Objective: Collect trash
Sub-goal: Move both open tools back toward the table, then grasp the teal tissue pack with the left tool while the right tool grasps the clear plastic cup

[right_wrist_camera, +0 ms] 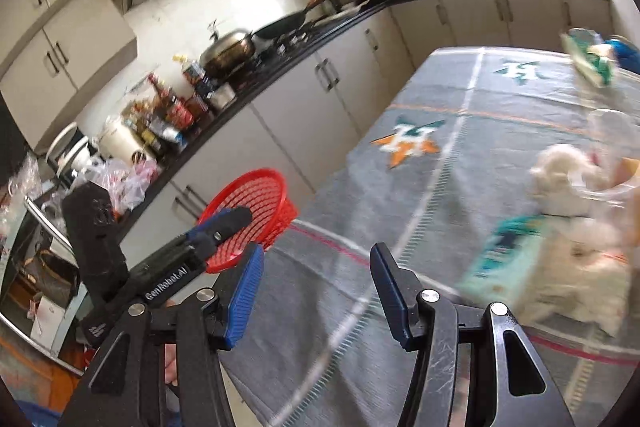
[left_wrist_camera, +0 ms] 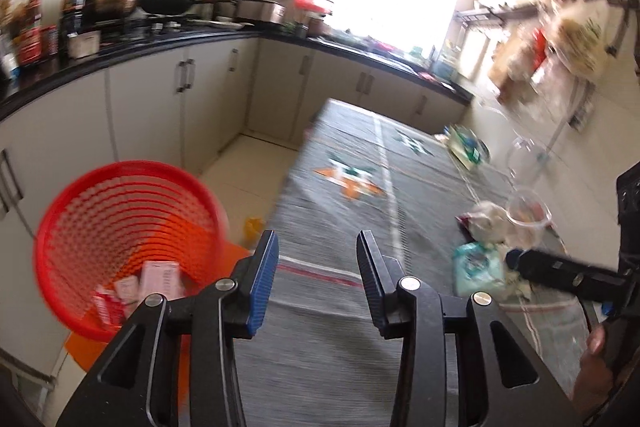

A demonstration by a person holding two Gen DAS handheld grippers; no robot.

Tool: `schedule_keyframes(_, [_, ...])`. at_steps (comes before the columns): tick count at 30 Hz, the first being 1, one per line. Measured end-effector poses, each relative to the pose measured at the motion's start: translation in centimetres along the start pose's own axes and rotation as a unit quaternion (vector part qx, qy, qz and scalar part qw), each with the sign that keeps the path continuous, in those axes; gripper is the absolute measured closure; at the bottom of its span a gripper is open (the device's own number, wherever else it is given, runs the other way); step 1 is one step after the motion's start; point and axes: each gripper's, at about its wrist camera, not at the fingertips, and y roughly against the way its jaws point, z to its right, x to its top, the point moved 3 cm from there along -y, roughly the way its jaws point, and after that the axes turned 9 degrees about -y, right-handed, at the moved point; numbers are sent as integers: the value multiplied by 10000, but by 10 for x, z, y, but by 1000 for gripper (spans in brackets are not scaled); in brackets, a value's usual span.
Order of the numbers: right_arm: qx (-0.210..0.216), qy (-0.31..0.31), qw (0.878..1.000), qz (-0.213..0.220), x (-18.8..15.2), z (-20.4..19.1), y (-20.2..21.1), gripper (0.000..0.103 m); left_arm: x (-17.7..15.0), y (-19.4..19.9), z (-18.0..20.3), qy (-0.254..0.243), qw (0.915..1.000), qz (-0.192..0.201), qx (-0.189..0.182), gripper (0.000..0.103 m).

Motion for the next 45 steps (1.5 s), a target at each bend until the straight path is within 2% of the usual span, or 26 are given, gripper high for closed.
schedule_keyframes(4, [-137, -275, 9986, 441, 6, 36, 44, 43, 0, -16, 40, -279, 9990, -202, -293, 60])
schedule_keyframes(6, [-230, -460, 9963, 695, 10, 56, 67, 43, -1, -25, 63, -481, 9974, -319, -438, 49])
schedule_keyframes(8, [-319, -712, 9928, 914, 13, 76, 88, 43, -3, -34, 87, -688, 9948, -439, -617, 43])
schedule_keyframes(13, [-449, -1235, 9836, 1239, 14, 119, 123, 42, -12, -56, 145, -1272, 9829, -806, -1064, 38])
schedule_keyframes(15, [-423, -1360, 9816, 1273, 12, 131, 130, 42, -18, -68, 164, -1537, 9784, -929, -1027, 37])
schedule_keyframes(20, [-396, -1502, 9793, 1302, 7, 144, 138, 41, -19, -85, 186, -1853, 9735, -989, -909, 37])
schedule_keyframes(22, [-385, -1515, 9791, 1304, 8, 147, 138, 42, -18, -90, 191, -1946, 9721, -981, -870, 41])
schedule_keyframes(24, [-362, -1540, 9788, 1299, 7, 149, 138, 41, -18, -94, 194, -2022, 9706, -1014, -826, 61])
schedule_keyframes(25, [-356, -1550, 9787, 1299, 6, 151, 138, 41, -18, -96, 193, -2041, 9699, -1044, -817, 66])
schedule_keyframes(26, [-357, -1553, 9787, 1298, 6, 152, 138, 41, -18, -99, 193, -2032, 9698, -1085, -805, 71])
schedule_keyframes(35, [-452, -1524, 9789, 1284, 6, 151, 134, 41, -9, -110, 154, -1370, 9809, -1170, -737, 71])
schedule_keyframes(41, [-678, -1485, 9783, 1275, 24, 144, 124, 41, -10, -121, 139, -893, 9808, -1371, -1057, 83])
schedule_keyframes(45, [-897, -1489, 9753, 1362, 48, 141, 116, 41, -10, -123, 129, -536, 9809, -1355, -1287, 85])
